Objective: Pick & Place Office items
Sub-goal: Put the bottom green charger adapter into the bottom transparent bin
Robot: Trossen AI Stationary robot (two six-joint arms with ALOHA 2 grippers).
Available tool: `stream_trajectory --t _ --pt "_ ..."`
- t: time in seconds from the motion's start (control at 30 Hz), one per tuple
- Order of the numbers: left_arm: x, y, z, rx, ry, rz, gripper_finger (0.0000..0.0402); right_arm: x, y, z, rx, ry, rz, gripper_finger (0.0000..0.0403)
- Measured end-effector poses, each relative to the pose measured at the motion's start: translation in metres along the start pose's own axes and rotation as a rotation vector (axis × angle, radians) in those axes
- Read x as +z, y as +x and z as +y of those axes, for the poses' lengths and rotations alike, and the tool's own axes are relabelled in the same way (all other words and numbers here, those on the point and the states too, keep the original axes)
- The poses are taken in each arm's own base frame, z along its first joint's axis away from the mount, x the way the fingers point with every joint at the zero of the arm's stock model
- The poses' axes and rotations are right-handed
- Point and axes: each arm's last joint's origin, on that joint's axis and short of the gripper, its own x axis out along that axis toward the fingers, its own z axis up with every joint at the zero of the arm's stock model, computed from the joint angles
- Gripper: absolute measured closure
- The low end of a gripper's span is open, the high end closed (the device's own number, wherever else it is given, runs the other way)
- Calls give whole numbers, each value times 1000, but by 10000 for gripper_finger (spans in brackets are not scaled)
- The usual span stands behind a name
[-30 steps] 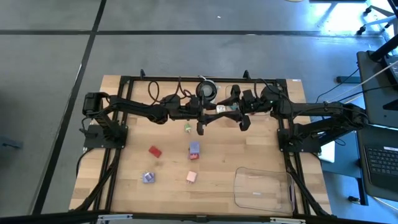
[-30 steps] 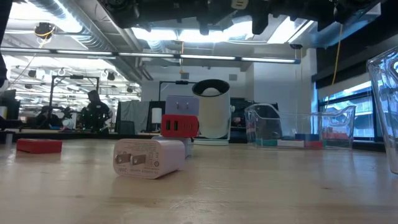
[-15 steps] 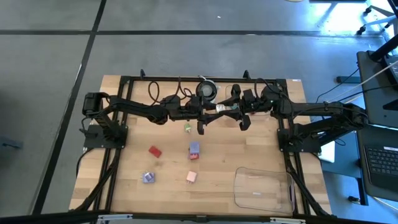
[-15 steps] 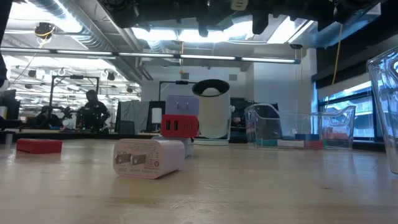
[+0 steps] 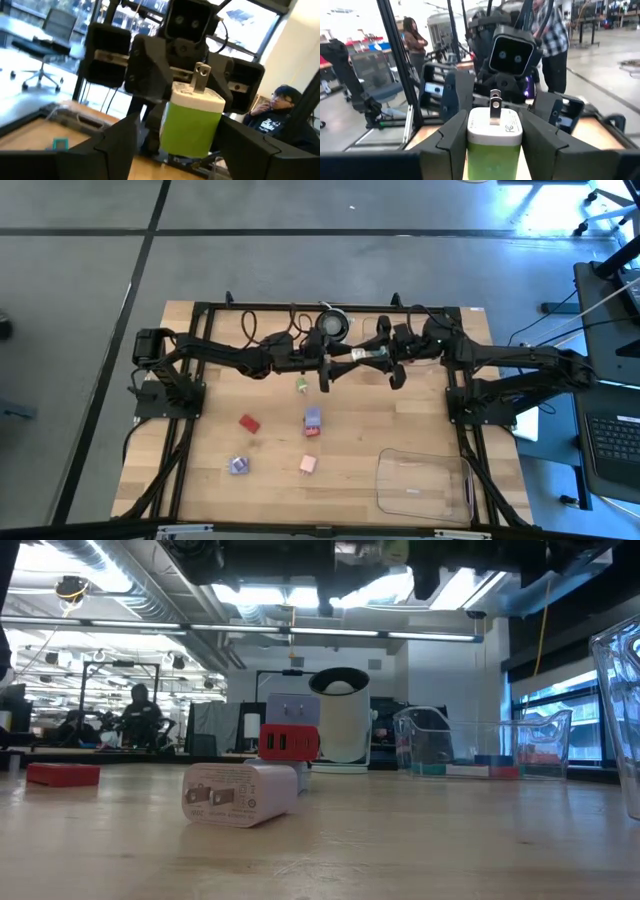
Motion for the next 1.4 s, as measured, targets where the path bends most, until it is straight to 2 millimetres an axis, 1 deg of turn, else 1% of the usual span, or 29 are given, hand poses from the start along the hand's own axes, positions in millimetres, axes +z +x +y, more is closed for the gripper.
stream_trajectory --t 0.13,0.27,0.37,0.47,0.6,0.67,0.83,1.03,1.1,1.27,1.4 --pt "-6 0 4 31 -39 62 130 1 -13 2 -22 10 65 253" --pt "-11 -1 6 51 -58 121 126 1 -30 6 -47 51 134 253" --pt "-17 -2 8 75 -59 183 127 1 -42 12 -53 165 182 253" --pt "-24 -4 12 108 -61 258 129 -3 -53 19 -10 334 264 253" --pt "-35 -8 17 162 -53 378 129 -14 -64 30 36 553 421 253" --pt "-40 -11 20 189 -32 448 129 -21 -68 38 49 634 513 251" --pt "-53 -21 28 261 -15 617 129 -36 -75 64 99 752 735 250" --pt "-64 -32 33 329 -19 775 129 -44 -77 98 206 860 924 251" --pt "-67 -36 35 344 -6 822 129 -48 -77 109 212 868 984 250" --pt "-74 -46 37 367 63 951 129 -64 -74 134 165 853 1137 250" --pt "-77 -53 40 366 185 1035 129 -81 -70 154 133 832 1269 249"
